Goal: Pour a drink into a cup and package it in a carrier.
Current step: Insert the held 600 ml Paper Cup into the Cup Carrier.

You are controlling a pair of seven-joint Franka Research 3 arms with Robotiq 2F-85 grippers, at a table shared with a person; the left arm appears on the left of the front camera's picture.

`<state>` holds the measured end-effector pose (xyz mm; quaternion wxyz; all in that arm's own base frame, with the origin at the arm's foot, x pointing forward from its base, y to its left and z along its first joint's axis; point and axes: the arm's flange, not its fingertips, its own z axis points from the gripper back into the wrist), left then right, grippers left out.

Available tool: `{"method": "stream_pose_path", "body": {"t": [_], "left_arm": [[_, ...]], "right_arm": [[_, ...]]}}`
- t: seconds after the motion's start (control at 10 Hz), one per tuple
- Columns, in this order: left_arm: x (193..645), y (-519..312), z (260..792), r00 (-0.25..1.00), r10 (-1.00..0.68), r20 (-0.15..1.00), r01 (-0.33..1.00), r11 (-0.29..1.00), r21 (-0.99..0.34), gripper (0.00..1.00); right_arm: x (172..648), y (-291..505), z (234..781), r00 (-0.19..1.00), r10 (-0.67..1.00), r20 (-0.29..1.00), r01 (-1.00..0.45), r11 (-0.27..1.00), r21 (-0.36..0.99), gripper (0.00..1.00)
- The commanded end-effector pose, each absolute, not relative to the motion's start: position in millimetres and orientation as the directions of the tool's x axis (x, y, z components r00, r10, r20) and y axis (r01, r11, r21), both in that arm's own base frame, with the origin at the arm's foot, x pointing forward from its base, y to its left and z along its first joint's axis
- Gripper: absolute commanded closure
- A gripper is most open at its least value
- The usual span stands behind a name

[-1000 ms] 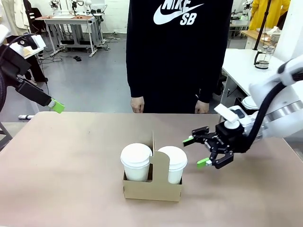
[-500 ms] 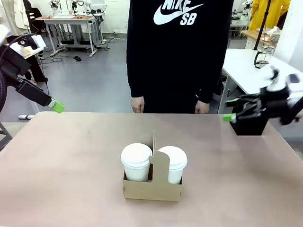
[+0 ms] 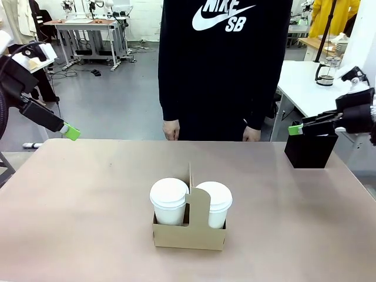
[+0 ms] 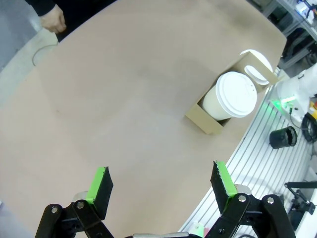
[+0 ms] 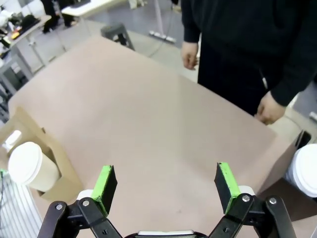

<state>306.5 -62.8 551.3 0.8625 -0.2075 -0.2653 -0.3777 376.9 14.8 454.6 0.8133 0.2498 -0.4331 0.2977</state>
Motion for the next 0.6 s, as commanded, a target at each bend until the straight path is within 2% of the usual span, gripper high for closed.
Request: {"method": "stream_pose_path", "body": {"t": [0.0,0.1,0.5], "left_arm": [[306,-63,553,0.583,-0.536,0.611,0.753,0.639,-0.157,0.00],[306,-63,553,0.583,-0.536,0.611,0.753,0.639,-0.157,0.00],[306,-63,553,0.583,-0.536,0.611,0.753,0.639,-0.157,0.00]], "right_arm": [[235,13,404,0.531,0.244,0.812,-0.643,0.740,0.198,0.00],[377,15,455,0.448,0.268,0.853,-0.701,0.698,0.148,0.00],[377,15,455,0.448,0.268,0.853,-0.701,0.698,0.148,0.00]]}}
